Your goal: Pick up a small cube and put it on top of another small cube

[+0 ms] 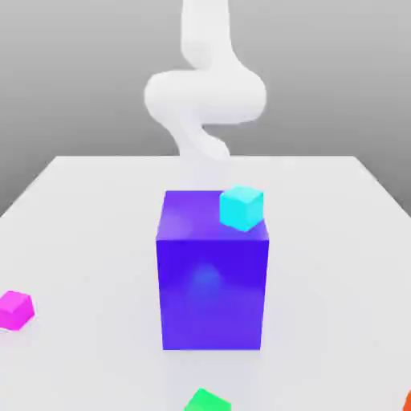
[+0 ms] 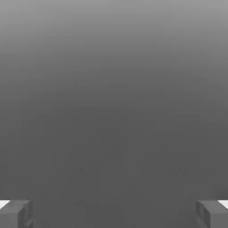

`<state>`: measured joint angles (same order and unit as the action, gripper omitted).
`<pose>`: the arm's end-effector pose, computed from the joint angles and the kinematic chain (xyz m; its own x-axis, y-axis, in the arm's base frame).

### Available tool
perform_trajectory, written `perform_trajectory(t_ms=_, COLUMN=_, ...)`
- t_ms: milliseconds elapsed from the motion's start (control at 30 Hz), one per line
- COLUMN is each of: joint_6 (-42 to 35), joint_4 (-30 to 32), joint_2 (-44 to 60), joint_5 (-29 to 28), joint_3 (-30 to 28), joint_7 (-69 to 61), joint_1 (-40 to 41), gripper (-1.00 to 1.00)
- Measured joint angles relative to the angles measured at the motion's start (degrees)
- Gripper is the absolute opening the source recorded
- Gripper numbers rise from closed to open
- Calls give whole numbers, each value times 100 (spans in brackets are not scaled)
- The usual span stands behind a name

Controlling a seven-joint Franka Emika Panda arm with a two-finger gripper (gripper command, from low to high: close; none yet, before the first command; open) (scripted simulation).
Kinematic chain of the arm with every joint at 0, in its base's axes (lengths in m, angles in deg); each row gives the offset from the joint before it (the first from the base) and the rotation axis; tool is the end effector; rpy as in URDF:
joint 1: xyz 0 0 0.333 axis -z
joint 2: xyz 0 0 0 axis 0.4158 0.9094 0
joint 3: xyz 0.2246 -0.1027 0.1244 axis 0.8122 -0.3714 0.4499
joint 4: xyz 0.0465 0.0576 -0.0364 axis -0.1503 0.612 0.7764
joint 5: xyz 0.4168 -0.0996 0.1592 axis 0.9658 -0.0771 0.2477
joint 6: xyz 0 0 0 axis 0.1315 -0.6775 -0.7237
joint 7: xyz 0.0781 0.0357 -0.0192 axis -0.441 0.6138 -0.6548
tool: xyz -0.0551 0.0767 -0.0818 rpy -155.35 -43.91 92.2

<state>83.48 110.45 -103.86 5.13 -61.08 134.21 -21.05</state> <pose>0.4828 -0.0364 0.6267 0.4143 -0.8117 0.4117 -0.6215 -0.5828 -0.5236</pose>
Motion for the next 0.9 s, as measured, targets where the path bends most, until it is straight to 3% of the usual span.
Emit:
perform_trajectory(t_ms=567, joint_6=1538, joint_4=741, joint_2=3563, joint_5=174, joint_3=-870, joint_7=3401, joint_1=2076, gripper=0)
perform_trajectory(t_ms=900, joint_6=2508, joint_4=1034, joint_2=5685, joint_5=1010, joint_3=-1231, joint_7=4554, joint_1=3007, gripper=0)
